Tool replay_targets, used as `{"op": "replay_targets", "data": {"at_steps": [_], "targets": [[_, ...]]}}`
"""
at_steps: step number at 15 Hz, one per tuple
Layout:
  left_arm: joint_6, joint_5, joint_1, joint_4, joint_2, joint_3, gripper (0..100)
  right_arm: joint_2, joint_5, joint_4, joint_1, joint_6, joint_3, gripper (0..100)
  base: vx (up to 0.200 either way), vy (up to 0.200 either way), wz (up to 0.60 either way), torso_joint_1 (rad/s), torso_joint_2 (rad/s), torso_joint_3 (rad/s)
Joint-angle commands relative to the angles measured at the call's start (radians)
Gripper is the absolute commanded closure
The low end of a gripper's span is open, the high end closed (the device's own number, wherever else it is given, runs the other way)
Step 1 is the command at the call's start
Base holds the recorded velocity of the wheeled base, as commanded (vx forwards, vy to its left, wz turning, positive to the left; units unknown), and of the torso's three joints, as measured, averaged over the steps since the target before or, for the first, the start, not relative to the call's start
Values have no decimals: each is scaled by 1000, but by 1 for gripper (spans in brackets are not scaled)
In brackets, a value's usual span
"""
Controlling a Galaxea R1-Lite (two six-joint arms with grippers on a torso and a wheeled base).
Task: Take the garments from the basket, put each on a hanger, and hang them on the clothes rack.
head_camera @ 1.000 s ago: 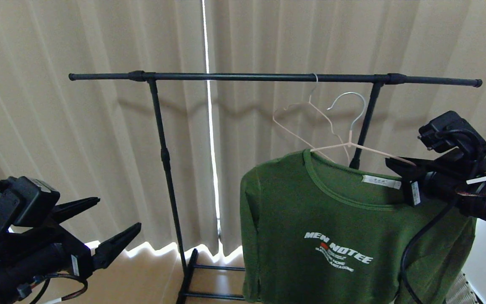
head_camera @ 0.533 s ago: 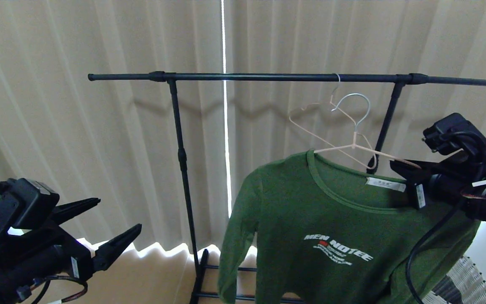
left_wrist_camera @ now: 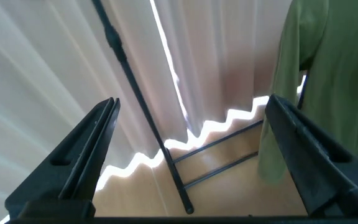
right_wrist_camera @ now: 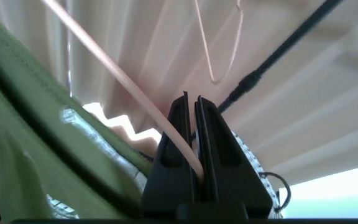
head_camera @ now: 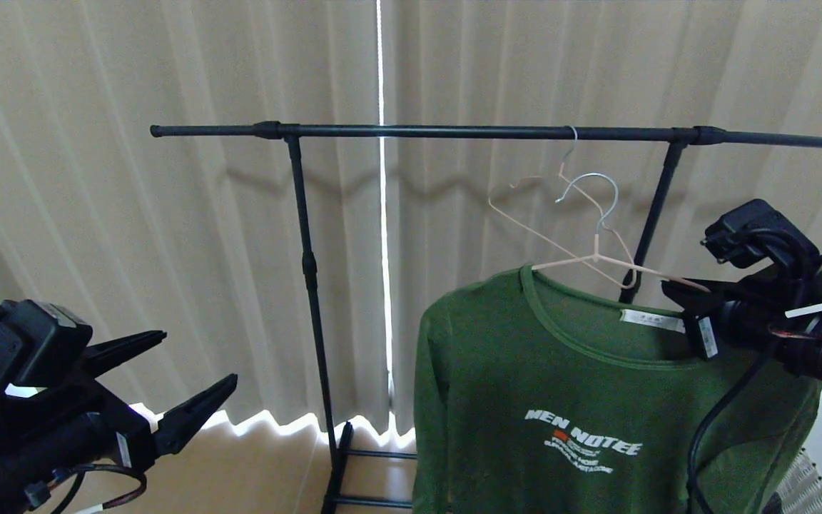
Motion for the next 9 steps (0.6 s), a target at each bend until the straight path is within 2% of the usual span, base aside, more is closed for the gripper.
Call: {"op": "replay_targets", "data": {"at_steps": [1,3,9], "targets": [[0,0,-1,0,0,1,0,-8,-17,-5,1,1,3,100,200,0,0,-12,7,2],[3,0,-1,0,-1,6,0,-9,-40,-8,1,1,3,100,200,0,0,7,2,7],[6,-1,-2,0,0,10,0,-11,-42,-9,1,2,-3,100,200,0,0,2,-2,2]]}}
